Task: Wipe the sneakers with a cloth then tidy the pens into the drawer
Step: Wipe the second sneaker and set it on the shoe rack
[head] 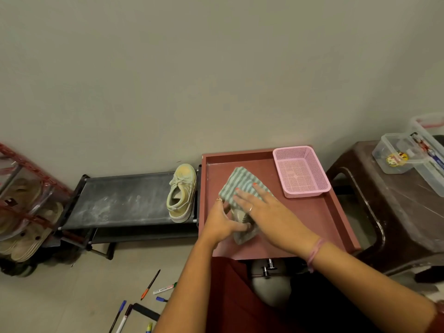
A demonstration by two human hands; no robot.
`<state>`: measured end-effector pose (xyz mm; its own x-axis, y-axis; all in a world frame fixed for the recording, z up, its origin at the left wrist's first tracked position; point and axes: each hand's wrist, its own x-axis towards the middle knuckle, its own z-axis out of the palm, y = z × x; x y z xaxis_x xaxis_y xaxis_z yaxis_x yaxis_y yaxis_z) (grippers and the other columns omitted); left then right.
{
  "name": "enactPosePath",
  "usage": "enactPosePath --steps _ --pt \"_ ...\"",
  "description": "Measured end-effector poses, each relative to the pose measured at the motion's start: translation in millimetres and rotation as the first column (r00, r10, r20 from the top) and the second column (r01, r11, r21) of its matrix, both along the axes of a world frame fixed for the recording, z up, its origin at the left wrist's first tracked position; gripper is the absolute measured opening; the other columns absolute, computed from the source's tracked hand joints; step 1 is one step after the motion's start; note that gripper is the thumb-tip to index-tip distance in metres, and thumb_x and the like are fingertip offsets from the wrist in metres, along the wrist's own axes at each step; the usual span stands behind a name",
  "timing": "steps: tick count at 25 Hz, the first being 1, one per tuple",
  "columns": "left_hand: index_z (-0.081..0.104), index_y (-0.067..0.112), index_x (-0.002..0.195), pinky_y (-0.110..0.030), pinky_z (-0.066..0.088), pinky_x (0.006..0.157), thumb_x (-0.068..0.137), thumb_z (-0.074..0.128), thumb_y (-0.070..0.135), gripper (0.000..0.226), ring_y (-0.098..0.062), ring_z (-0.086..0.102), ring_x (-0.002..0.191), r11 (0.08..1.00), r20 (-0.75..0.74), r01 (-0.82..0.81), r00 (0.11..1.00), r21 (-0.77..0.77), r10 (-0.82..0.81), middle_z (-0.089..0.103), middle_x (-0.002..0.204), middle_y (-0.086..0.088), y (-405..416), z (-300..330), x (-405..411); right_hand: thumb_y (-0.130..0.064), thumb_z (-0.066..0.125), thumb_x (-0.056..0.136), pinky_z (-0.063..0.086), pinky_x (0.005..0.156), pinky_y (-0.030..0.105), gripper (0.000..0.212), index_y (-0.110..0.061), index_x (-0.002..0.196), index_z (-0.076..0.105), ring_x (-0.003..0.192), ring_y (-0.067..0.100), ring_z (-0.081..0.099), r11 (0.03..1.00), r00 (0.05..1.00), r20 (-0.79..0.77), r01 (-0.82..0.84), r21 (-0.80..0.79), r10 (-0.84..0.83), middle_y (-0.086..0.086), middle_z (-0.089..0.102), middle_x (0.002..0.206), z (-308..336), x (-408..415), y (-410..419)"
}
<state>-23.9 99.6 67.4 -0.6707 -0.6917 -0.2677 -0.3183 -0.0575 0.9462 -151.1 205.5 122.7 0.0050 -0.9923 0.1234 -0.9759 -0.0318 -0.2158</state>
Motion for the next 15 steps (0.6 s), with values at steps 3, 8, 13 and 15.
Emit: enactPosePath --steps 3,8,13,15 --pt "0.047 0.019 0.126 -0.020 0.053 0.082 0.056 0.083 -0.007 0.083 -0.012 0.060 0.114 0.999 -0.018 -0.025 1.000 0.024 0.025 0.064 0.117 0.006 1 -2 1 0.001 0.054 0.076 0.032 0.112 0.036 0.068 -0.017 0.141 0.044 0.137 0.024 0.035 0.973 0.997 0.047 -0.048 -0.224 0.060 0.001 0.041 0.147 -27 -9 7" --pt "0.040 0.027 0.133 -0.027 0.055 0.088 0.058 0.081 -0.015 0.095 -0.007 0.058 0.114 0.998 -0.067 -0.013 0.998 0.055 0.017 0.057 0.124 0.007 -1 5 -6 0.022 0.037 0.067 0.025 0.114 0.022 0.088 -0.024 0.141 0.037 0.136 0.016 0.034 0.890 0.668 0.654 0.456 0.018 -0.356 -0.007 0.038 0.140 -38 2 -6" --pt "0.041 0.023 0.135 -0.027 0.056 0.085 0.059 0.080 -0.016 0.094 -0.004 0.064 0.105 0.996 -0.042 -0.038 0.998 0.077 0.041 0.061 0.120 0.008 -2 8 1 0.009 0.048 0.077 0.029 0.113 0.038 0.075 -0.013 0.146 0.029 0.138 0.032 0.030 0.957 0.993 0.060 0.113 -0.266 -0.101 0.004 0.031 0.152 -46 2 9" --pt "0.041 0.027 0.132 -0.028 0.057 0.084 0.061 0.079 -0.017 0.092 -0.002 0.065 0.100 0.996 -0.054 -0.040 0.998 0.075 0.044 0.061 0.115 0.013 0 11 -3 0.011 0.046 0.076 0.030 0.114 0.039 0.076 -0.019 0.145 0.031 0.137 0.024 0.032 0.966 0.980 0.167 0.140 -0.220 -0.104 -0.001 0.032 0.150 -42 -13 5"
